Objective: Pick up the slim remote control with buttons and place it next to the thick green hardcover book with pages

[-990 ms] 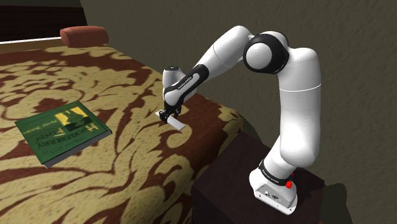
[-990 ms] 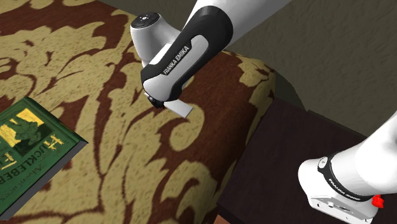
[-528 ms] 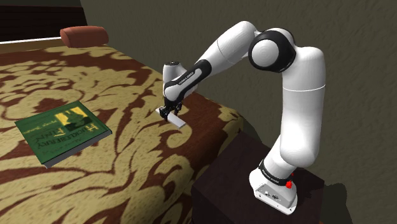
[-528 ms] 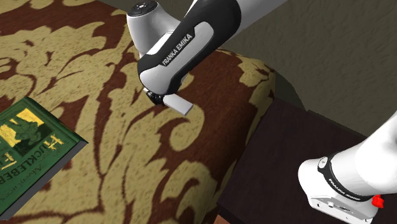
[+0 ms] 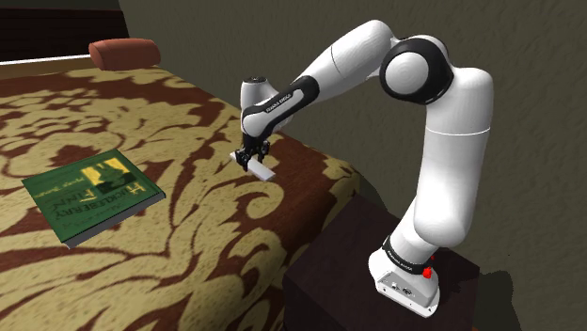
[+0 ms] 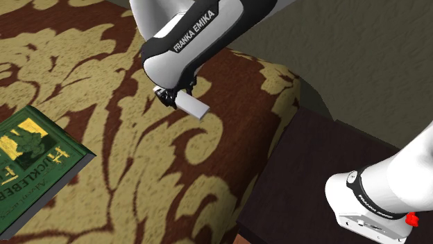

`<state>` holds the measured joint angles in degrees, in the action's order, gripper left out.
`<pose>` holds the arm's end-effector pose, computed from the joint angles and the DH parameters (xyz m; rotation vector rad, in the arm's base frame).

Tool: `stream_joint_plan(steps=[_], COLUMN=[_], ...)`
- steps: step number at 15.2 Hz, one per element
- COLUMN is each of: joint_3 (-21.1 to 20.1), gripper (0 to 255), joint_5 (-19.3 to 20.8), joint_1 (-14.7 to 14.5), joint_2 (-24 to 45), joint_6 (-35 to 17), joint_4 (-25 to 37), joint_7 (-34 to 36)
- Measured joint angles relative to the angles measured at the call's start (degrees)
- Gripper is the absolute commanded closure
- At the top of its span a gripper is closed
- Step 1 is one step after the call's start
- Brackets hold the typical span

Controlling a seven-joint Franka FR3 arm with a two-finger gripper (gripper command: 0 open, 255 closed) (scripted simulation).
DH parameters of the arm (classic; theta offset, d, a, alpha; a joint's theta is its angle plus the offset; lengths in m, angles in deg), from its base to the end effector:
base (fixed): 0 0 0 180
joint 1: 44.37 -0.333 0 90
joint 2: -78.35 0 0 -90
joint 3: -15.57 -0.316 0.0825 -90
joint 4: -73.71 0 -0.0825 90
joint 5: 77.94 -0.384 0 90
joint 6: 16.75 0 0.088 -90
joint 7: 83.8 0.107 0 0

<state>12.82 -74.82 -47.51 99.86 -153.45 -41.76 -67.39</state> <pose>0.5994 0.0605 0.2651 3.1130 -0.2295 -0.0005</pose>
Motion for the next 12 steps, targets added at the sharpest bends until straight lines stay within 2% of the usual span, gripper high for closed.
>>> stream_joint_plan(steps=[10, 12], joint_3=[-0.21, -0.73], gripper=[255, 255], joint_5=[-0.51, -0.33], joint_1=[0.16, -0.93], joint_2=[-4.82, -4.94], joint_6=[6.28, 6.72], joint_4=[1.48, 1.76], joint_7=[-0.46, 1.22])
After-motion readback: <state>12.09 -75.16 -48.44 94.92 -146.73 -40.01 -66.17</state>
